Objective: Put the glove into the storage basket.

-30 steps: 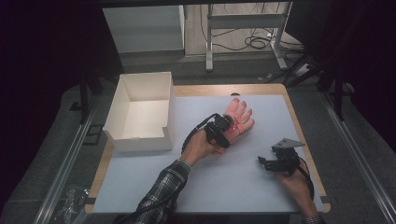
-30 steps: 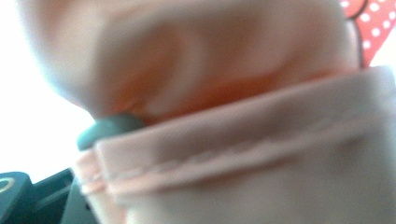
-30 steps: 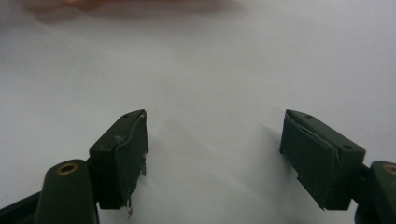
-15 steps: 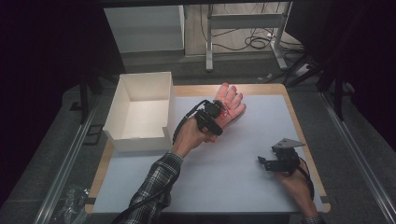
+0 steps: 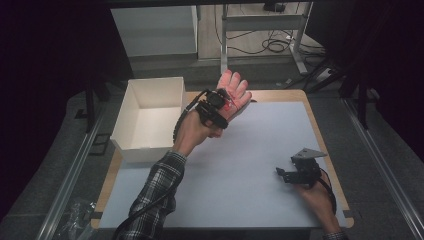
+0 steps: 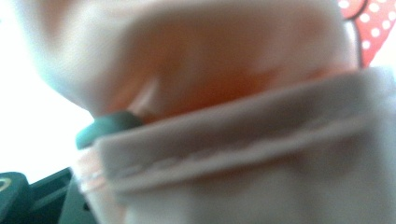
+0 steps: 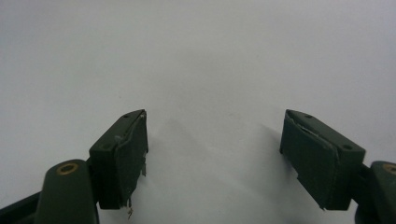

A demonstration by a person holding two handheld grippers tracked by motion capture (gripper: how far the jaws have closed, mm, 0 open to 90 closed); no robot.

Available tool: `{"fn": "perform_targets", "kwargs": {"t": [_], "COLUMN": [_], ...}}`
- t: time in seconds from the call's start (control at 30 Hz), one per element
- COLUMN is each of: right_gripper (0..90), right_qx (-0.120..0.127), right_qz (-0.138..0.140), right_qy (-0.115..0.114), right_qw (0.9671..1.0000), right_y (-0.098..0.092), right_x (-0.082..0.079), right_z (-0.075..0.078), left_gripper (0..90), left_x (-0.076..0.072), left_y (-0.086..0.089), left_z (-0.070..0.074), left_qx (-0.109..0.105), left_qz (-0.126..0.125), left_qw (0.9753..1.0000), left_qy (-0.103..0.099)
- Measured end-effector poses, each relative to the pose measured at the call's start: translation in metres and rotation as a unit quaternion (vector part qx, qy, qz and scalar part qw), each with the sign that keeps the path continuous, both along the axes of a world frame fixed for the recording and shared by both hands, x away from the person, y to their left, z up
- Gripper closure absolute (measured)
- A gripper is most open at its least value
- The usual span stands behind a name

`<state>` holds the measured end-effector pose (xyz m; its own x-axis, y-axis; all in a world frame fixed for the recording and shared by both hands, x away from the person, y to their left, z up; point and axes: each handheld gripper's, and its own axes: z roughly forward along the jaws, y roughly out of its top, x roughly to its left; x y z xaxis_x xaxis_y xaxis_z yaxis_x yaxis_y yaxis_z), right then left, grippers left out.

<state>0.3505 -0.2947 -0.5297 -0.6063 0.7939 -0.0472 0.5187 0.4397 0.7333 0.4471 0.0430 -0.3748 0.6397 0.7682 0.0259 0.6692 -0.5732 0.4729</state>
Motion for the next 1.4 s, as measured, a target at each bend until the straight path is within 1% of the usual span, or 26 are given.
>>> {"fn": "perform_targets", "kwargs": {"t": [0.1,0.2,0.23,0.3,0.37,0.4,0.43,0.47,0.5,0.57,0.6,0.7,0.77,0.8,0.83,0.87,0.9,0.97,1.0,1.07,1.1,1.17,1.3,1.33,1.37,1.4], "right_gripper": [23.4,23.5,23.5,23.4,23.4,23.4,23.4,23.4,23.4,23.5,23.5,23.5,23.5,23.4,23.4,23.4,23.4,23.4,23.4,23.4,23.4,23.4,23.5,23.4,23.4,23.4], "right_qx": [0.0,0.0,0.0,0.0,0.0,0.0,0.0,0.0,0.0,0.0,0.0,-0.001,-0.001,-0.001,-0.001,-0.001,-0.001,-0.001,-0.001,-0.001,-0.001,-0.001,-0.001,-0.001,-0.001,-0.001], "right_qz": [0.0,0.0,0.0,0.0,0.001,0.001,0.001,0.0,0.0,0.0,0.0,0.001,0.0,0.001,0.001,0.001,0.001,0.0,0.0,0.0,0.0,0.0,0.0,0.0,0.0,0.0], "right_qy": [0.0,0.0,0.0,0.0,0.0,0.0,0.0,0.0,0.0,0.0,0.0,-0.001,-0.001,-0.001,-0.001,-0.001,-0.001,-0.001,-0.001,-0.001,-0.001,-0.001,-0.001,-0.001,-0.001,-0.001], "right_qw": [1.0,1.0,1.0,1.0,1.0,1.0,1.0,1.0,1.0,1.0,1.0,1.0,1.0,1.0,1.0,1.0,1.0,1.0,1.0,1.0,1.0,1.0,1.0,1.0,1.0,1.0], "right_y": [0.0,0.0,0.0,0.0,0.0,0.0,0.0,0.0,0.0,0.0,0.0,0.0,0.0,0.0,0.0,0.0,0.0,0.0,0.0,0.0,0.0,0.0,0.0,0.0,0.0,0.0], "right_x": [0.0,0.0,0.0,0.0,0.0,0.0,0.0,0.0,0.0,0.0,0.0,0.0,0.0,0.0,0.0,0.0,0.0,0.0,0.0,0.0,0.0,0.0,0.0,0.0,0.0,0.0], "right_z": [0.0,0.0,0.0,0.0,0.0,0.0,0.0,0.0,0.0,0.0,0.0,0.0,0.0,0.0,0.0,0.0,0.0,0.0,0.0,0.0,0.0,0.0,0.0,0.0,0.0,0.0], "left_gripper": [40.7,40.6,40.6,40.6,40.5,40.4,40.4,40.3,40.3,40.1,40.1,40.0,39.8,39.7,39.6,39.5,39.4,39.3,39.1,38.9,38.9,38.8,38.6,38.5,38.4,38.3], "left_x": [0.001,0.003,0.003,0.003,0.004,0.004,0.004,0.004,0.004,0.003,0.003,0.003,0.004,0.004,0.004,0.006,0.006,0.008,0.011,0.015,0.015,0.019,0.028,0.032,0.032,0.037], "left_y": [0.011,0.032,0.032,0.044,0.058,0.069,0.069,0.083,0.083,0.103,0.103,0.122,0.136,0.146,0.146,0.156,0.156,0.164,0.17,0.175,0.175,0.178,0.179,0.178,0.178,0.176], "left_z": [0.01,0.025,0.025,0.031,0.037,0.041,0.041,0.044,0.044,0.044,0.044,0.041,0.037,0.032,0.032,0.025,0.025,0.017,0.007,-0.002,-0.002,-0.013,-0.034,-0.045,-0.045,-0.057], "left_qx": [-0.004,-0.001,-0.001,-0.002,-0.005,-0.005,-0.005,-0.003,-0.003,-0.001,-0.001,-0.001,0.002,0.004,0.004,0.003,0.003,0.003,0.003,0.003,0.003,0.001,0.003,0.004,0.004,0.006], "left_qz": [0.017,0.042,0.042,0.058,0.077,0.092,0.092,0.109,0.109,0.133,0.133,0.158,0.175,0.189,0.189,0.202,0.202,0.213,0.222,0.229,0.229,0.236,0.243,0.245,0.245,0.246], "left_qw": [0.9998,0.999,0.999,0.9981,0.9966,0.9953,0.9953,0.9935,0.9935,0.9907,0.9907,0.9871,0.9843,0.9819,0.9819,0.9794,0.9794,0.9771,0.975,0.9734,0.9734,0.9716,0.9695,0.9686,0.9686,0.9679], "left_qy": [-0.006,-0.016,-0.016,-0.021,-0.026,-0.028,-0.028,-0.03,-0.03,-0.029,-0.029,-0.024,-0.017,-0.011,-0.011,-0.006,-0.006,0.001,0.007,0.014,0.014,0.02,0.035,0.043,0.043,0.051]}}
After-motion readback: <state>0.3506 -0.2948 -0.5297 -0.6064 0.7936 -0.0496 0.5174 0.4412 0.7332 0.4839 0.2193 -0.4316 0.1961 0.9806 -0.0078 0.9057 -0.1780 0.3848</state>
